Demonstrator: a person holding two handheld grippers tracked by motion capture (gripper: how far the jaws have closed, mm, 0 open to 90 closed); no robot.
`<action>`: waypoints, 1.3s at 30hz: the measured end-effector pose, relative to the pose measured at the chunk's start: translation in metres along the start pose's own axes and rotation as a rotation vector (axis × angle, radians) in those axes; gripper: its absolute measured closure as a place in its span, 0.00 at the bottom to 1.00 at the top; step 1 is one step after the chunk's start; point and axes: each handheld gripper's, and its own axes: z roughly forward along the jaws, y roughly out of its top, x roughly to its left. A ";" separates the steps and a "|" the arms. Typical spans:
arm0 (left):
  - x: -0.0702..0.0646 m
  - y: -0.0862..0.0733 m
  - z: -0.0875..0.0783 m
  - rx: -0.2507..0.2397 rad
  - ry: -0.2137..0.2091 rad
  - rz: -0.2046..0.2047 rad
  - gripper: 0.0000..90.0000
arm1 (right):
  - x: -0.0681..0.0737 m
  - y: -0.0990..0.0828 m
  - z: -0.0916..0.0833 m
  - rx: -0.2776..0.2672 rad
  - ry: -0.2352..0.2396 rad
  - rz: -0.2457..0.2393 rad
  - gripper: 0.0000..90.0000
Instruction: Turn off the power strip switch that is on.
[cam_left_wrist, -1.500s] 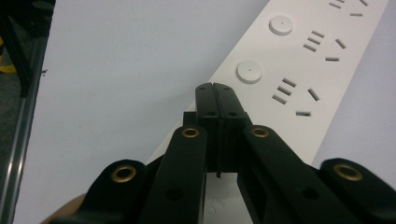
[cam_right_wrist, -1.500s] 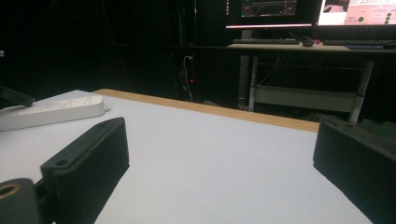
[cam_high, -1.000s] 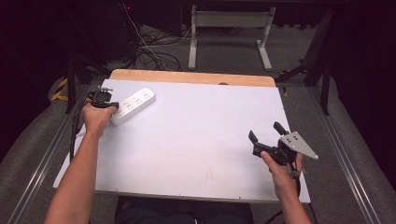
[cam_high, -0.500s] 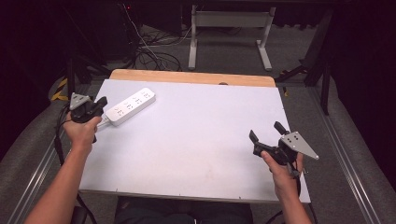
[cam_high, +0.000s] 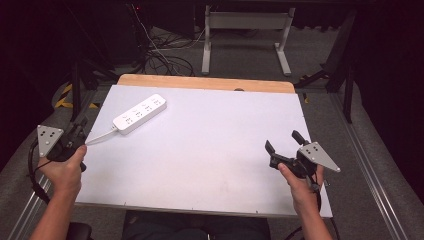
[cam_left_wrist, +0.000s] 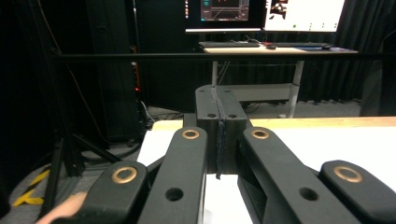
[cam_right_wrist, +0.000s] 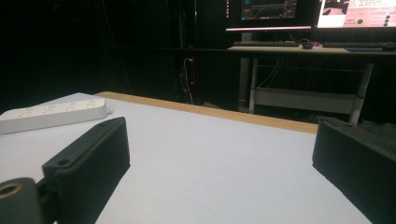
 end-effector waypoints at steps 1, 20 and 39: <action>-0.001 0.000 0.000 0.001 0.000 0.000 1.00 | 0.000 0.000 0.000 0.001 0.000 0.000 0.05; -0.015 0.001 0.005 0.075 -0.064 0.066 0.14 | 0.000 0.000 0.000 -0.001 0.000 -0.004 0.05; -0.010 -0.001 0.004 0.079 -0.088 0.054 0.00 | 0.000 0.001 -0.001 -0.004 -0.005 -0.001 0.05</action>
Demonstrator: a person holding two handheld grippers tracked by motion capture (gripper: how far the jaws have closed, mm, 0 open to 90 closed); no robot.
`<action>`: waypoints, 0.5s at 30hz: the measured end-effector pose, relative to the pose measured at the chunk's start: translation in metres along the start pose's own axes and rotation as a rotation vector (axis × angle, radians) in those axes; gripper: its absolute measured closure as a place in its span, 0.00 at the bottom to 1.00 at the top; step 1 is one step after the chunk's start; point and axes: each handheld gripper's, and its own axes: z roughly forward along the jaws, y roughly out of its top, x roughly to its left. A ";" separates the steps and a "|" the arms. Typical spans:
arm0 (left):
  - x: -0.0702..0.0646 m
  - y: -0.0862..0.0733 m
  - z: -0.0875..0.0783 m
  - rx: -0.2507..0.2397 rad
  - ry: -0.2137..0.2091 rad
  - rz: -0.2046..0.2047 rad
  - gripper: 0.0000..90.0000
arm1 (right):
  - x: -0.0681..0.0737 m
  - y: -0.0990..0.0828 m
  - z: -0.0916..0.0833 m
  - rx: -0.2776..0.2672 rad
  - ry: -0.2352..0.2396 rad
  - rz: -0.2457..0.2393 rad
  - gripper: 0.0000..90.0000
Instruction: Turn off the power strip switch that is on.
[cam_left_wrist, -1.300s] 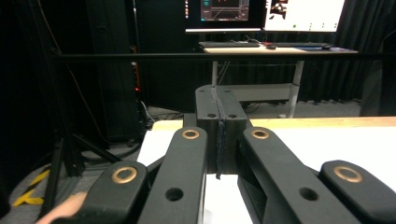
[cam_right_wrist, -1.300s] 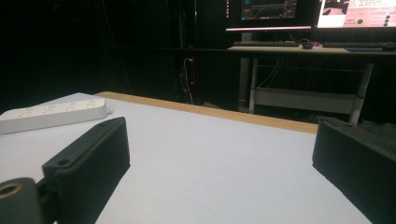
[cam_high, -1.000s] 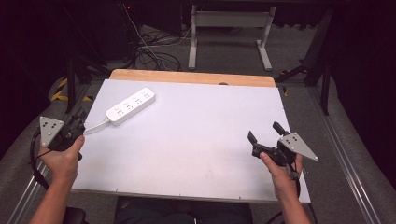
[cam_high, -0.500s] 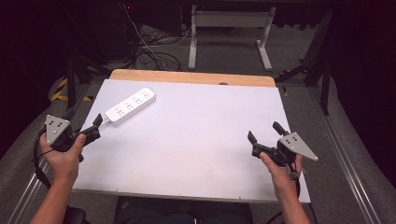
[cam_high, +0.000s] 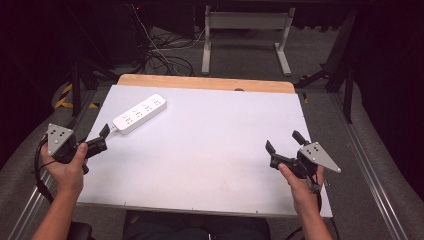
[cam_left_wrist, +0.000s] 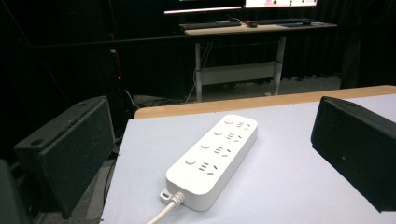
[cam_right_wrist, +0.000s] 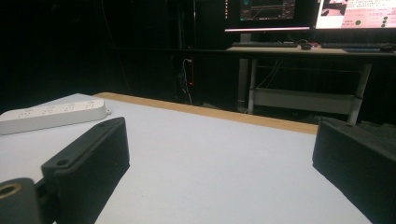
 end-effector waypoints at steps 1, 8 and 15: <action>0.000 0.000 0.000 -0.001 -0.004 0.002 0.00 | 0.000 0.000 -0.001 -0.002 0.001 0.001 0.05; -0.004 -0.002 0.000 0.008 -0.033 0.019 0.01 | 0.003 0.003 -0.003 -0.004 -0.011 -0.011 0.05; -0.004 0.000 -0.001 -0.006 -0.043 0.014 0.01 | 0.006 0.004 -0.007 -0.007 -0.008 -0.023 0.05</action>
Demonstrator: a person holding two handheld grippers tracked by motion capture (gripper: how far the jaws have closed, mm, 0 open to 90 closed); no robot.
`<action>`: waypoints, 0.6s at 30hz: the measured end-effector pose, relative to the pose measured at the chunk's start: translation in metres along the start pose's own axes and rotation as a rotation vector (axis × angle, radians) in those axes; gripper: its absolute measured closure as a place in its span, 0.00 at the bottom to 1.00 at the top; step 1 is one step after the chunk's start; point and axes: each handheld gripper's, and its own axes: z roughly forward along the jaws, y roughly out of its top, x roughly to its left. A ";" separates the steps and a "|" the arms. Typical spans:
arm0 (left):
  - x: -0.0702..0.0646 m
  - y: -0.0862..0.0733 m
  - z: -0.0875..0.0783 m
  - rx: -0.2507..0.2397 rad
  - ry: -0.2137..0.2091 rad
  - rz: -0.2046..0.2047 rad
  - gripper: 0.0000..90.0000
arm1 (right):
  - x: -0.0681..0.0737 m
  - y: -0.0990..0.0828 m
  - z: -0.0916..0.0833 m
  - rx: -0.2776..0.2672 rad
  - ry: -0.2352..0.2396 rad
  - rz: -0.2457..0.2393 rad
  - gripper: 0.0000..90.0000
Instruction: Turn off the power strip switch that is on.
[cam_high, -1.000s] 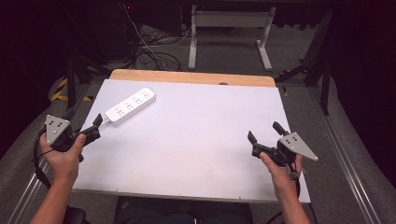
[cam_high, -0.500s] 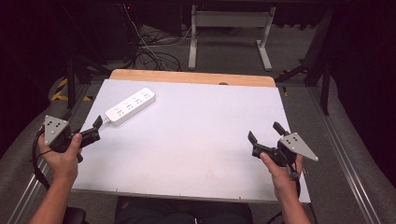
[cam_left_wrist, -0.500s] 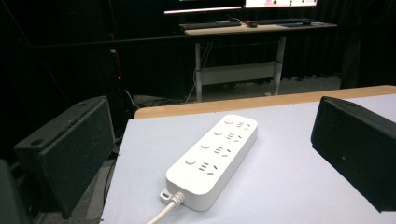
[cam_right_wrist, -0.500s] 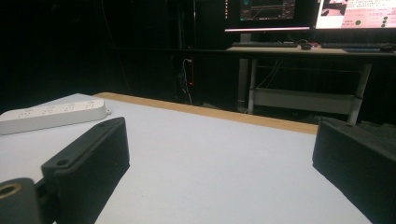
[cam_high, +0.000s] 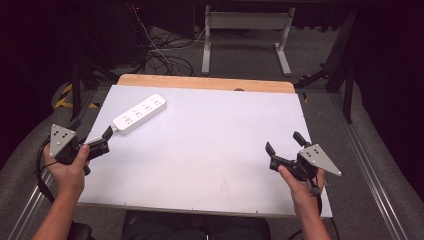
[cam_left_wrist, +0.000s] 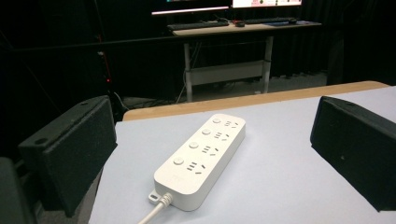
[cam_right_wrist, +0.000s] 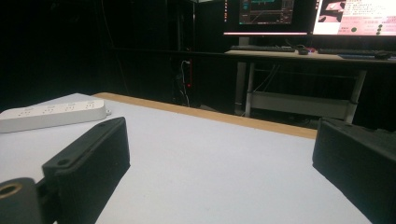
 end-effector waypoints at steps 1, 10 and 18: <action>0.000 0.000 0.001 0.002 -0.002 0.000 0.01 | -0.001 -0.001 0.001 0.005 -0.005 0.001 0.05; 0.001 -0.002 0.002 0.010 -0.004 -0.001 0.01 | -0.002 -0.001 0.001 0.004 -0.006 0.000 0.05; 0.000 -0.002 0.002 0.012 -0.005 0.002 0.01 | -0.002 -0.001 0.000 0.004 -0.008 0.002 0.05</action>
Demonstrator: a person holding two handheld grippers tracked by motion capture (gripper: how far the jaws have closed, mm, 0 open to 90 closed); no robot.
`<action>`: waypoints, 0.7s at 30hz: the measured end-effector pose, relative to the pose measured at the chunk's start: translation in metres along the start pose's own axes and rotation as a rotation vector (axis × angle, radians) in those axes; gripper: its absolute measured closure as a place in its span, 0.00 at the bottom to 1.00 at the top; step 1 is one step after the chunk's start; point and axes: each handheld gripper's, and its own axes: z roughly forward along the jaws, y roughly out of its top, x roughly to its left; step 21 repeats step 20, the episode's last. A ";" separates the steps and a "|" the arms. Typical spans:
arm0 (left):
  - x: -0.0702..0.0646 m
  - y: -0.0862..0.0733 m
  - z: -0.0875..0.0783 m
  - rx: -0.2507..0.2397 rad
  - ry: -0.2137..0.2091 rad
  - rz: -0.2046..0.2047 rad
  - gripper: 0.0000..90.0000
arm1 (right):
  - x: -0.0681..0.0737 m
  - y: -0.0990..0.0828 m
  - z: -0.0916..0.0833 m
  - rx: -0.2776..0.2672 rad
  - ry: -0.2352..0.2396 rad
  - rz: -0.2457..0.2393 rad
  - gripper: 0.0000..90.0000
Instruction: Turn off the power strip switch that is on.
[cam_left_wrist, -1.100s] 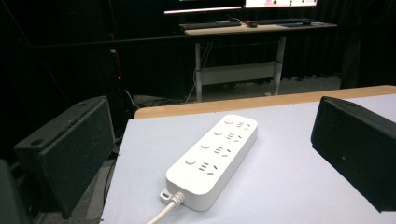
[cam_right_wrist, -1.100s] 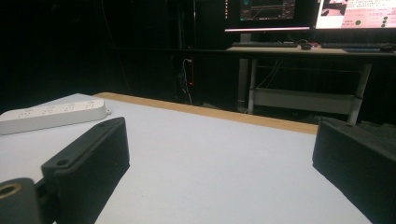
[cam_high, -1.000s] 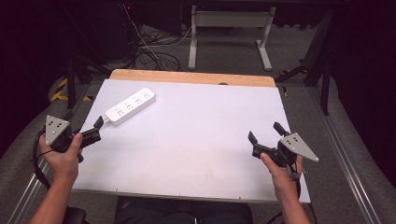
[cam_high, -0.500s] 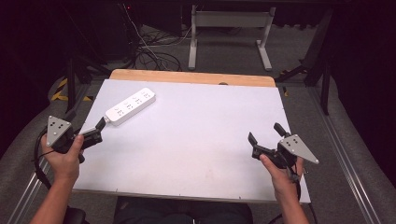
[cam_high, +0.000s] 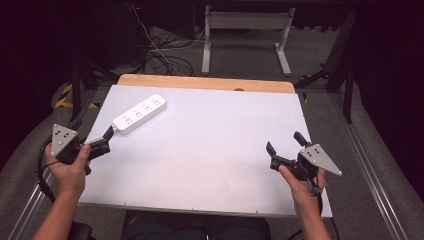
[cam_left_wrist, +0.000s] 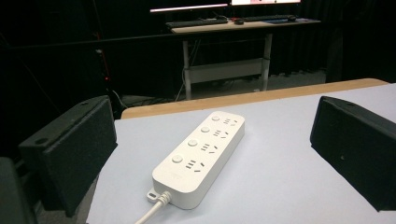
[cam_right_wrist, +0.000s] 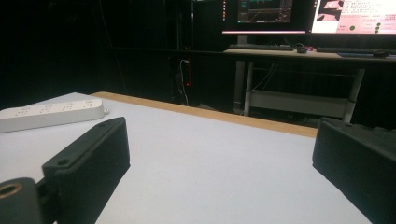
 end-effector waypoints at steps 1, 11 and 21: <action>0.000 0.000 0.000 -0.001 0.000 0.001 0.01 | 0.000 0.000 0.000 0.000 0.000 0.000 0.05; 0.001 0.000 0.001 0.001 -0.002 -0.004 0.01 | 0.001 -0.001 0.002 0.004 0.004 -0.005 0.05; 0.002 -0.001 0.003 0.008 0.004 -0.004 0.01 | -0.001 -0.002 0.005 0.010 0.014 0.003 0.05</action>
